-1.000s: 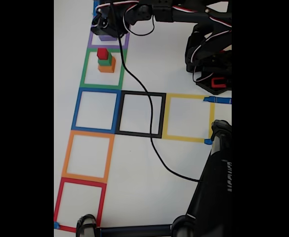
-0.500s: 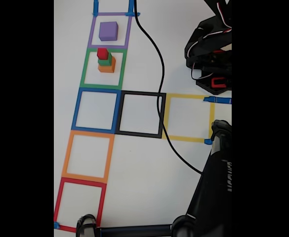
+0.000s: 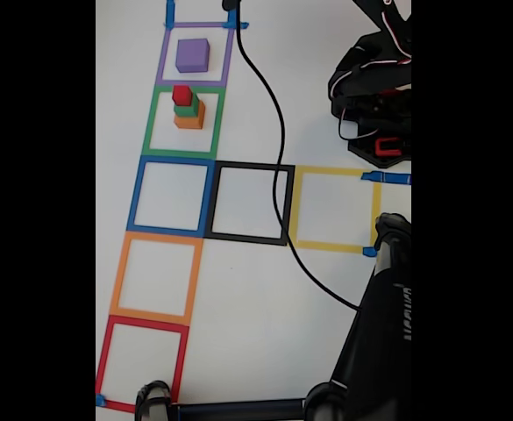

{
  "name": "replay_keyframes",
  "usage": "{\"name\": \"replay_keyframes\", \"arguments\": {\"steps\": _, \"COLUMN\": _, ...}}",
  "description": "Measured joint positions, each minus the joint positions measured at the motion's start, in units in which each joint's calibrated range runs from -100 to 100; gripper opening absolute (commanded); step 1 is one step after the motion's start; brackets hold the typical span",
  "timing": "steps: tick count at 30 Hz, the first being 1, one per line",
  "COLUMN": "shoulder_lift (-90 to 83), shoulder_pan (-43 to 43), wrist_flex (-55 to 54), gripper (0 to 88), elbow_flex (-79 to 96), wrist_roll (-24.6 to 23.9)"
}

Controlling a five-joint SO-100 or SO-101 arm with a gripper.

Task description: Tower of hanoi

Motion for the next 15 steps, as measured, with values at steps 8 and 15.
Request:
{"name": "replay_keyframes", "arguments": {"steps": 8, "shoulder_lift": 1.0, "shoulder_pan": 2.9, "wrist_flex": -30.1, "gripper": 24.8, "elbow_flex": 25.1, "wrist_roll": 0.0}}
{"name": "replay_keyframes", "arguments": {"steps": 15, "shoulder_lift": 11.5, "shoulder_pan": 4.2, "wrist_flex": -53.0, "gripper": 33.3, "elbow_flex": 32.8, "wrist_roll": 0.0}}
